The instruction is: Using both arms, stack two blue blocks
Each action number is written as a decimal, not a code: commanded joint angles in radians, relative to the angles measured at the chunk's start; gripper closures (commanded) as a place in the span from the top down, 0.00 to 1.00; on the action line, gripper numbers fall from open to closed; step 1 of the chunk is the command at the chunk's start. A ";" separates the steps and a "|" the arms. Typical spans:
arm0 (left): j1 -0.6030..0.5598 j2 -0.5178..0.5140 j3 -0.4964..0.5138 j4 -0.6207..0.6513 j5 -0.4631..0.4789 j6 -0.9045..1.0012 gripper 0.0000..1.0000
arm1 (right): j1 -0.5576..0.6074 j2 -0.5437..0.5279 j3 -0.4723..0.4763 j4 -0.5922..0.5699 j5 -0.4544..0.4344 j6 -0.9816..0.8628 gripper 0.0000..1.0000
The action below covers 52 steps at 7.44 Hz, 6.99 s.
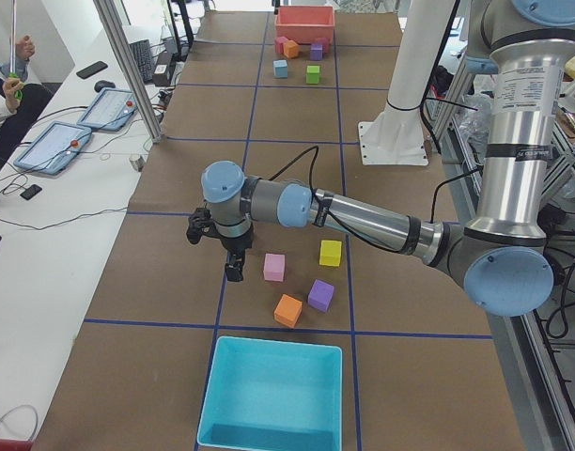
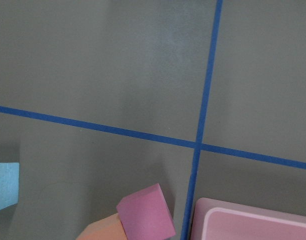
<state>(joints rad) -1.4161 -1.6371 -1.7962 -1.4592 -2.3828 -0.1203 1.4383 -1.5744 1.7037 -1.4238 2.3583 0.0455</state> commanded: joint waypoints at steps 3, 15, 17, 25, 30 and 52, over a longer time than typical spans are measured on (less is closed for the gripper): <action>0.293 -0.073 0.012 -0.273 0.052 -0.476 1.00 | -0.162 0.034 0.004 0.078 0.015 0.246 0.99; 0.388 -0.222 0.172 -0.277 0.137 -0.490 1.00 | -0.472 0.070 -0.001 0.298 -0.206 0.660 0.96; 0.390 -0.224 0.205 -0.285 0.137 -0.473 0.99 | -0.478 0.070 -0.001 0.298 -0.214 0.660 0.96; 0.402 -0.256 0.321 -0.405 0.136 -0.484 0.99 | -0.506 0.036 -0.001 0.332 -0.248 0.660 0.96; 0.443 -0.256 0.347 -0.417 0.136 -0.483 0.99 | -0.518 0.036 -0.004 0.333 -0.252 0.662 0.96; 0.447 -0.405 0.205 -0.145 0.128 -0.637 0.51 | -0.657 0.451 0.006 0.009 -0.316 0.882 0.61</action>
<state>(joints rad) -0.9694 -2.0266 -1.5845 -1.6310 -2.2546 -0.7552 0.8387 -1.2104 1.7422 -1.4050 2.0792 0.8383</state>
